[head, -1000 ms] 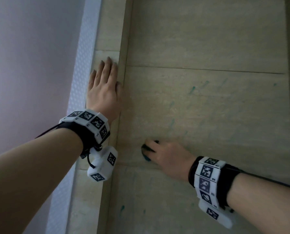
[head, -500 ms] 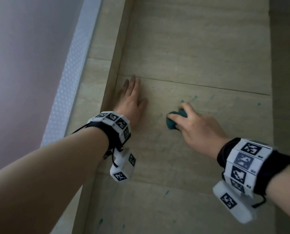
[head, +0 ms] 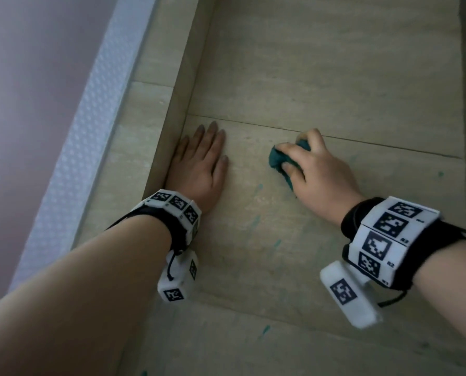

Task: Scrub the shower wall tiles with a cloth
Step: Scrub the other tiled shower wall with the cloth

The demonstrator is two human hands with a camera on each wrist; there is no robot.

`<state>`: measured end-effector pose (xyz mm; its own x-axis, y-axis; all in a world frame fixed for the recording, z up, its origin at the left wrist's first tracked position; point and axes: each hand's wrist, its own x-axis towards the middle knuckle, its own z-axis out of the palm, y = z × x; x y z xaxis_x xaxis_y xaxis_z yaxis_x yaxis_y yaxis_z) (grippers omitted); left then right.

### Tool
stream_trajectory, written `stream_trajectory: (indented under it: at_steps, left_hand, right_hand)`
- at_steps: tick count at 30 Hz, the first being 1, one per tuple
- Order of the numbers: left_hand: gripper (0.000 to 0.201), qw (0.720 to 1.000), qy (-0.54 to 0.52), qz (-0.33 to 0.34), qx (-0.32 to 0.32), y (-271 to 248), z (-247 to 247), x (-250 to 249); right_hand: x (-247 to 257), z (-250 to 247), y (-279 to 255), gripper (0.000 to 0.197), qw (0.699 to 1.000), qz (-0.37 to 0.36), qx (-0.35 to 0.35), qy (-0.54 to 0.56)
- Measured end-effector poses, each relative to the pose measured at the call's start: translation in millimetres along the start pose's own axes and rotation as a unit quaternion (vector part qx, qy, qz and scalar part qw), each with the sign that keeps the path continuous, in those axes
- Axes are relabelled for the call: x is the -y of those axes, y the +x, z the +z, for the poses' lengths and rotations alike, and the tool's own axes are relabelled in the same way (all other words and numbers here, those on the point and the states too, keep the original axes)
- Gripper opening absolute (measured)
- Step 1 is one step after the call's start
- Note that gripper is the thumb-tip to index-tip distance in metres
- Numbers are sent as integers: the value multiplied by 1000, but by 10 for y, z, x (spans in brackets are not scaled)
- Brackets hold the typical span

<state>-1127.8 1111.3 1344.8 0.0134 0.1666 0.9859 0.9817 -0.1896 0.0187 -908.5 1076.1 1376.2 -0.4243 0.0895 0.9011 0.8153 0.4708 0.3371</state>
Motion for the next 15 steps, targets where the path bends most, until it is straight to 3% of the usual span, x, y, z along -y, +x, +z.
stream_trajectory:
  at_steps: [8,13,15]
  left_hand:
    - [61,1000,2,6,-18,-12,44,27]
    - [61,1000,4,13,-21,27,55,30]
    - [61,1000,5,13,-14,20,64,26]
  right_hand:
    - [219,243,84,31,999,5,31,-26]
    - [512,433,-438,31,983,-158,67,-62]
    - [484,388,-397,37,985,-143,69,-63]
